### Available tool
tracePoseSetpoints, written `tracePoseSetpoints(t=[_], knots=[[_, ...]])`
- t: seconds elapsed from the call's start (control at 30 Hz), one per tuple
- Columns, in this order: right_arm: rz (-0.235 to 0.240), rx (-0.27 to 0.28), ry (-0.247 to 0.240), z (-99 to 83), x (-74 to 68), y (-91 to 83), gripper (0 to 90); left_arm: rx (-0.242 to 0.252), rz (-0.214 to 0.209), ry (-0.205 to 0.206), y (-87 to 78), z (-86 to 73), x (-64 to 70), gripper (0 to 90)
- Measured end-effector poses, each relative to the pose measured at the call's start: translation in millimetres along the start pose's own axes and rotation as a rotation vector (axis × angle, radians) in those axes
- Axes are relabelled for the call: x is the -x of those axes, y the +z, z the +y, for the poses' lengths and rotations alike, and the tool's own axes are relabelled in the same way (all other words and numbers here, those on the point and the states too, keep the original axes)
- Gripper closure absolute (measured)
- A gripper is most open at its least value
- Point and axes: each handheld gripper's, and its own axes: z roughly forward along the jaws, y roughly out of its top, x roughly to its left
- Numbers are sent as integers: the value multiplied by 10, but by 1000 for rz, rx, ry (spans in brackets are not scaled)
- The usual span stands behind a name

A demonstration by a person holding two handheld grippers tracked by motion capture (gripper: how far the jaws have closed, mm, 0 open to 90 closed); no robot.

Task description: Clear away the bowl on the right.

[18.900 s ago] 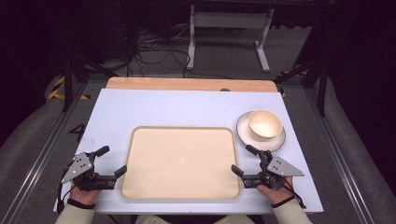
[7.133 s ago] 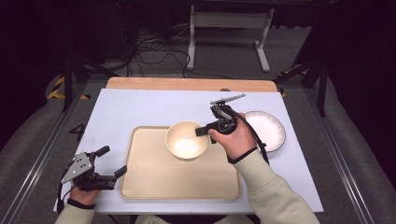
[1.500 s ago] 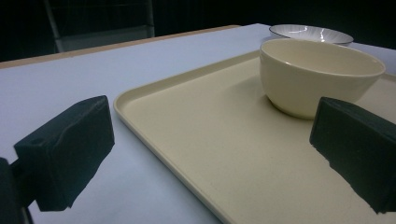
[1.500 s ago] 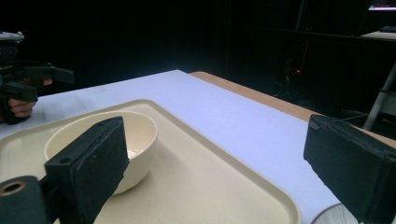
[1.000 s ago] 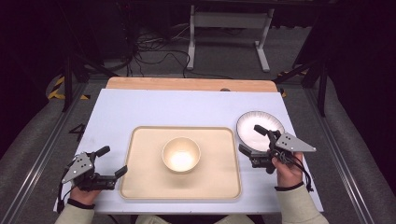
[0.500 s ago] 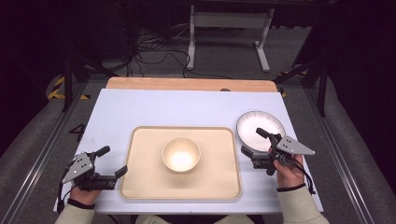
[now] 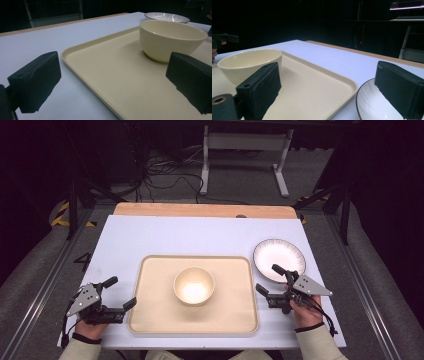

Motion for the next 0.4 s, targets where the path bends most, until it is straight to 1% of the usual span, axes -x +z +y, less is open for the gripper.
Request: tracePoseSetpoints(t=[0.07, 0.1, 0.27, 0.4], knots=[[1, -3, 1, -11, 0, -2, 67, 1, 0, -3, 0, -1, 2, 5], [4, -15, -3, -44, -3, -3, 66, 1, 0, -3, 0, -1, 2, 5], [-1, -5, 3, -55, 1, -13, 66, 0, -1, 1, 0, 0, 0, 5], [-1, -8, 11, -56, 3, -9, 57, 1, -2, 1, -1, 0, 1, 5]])
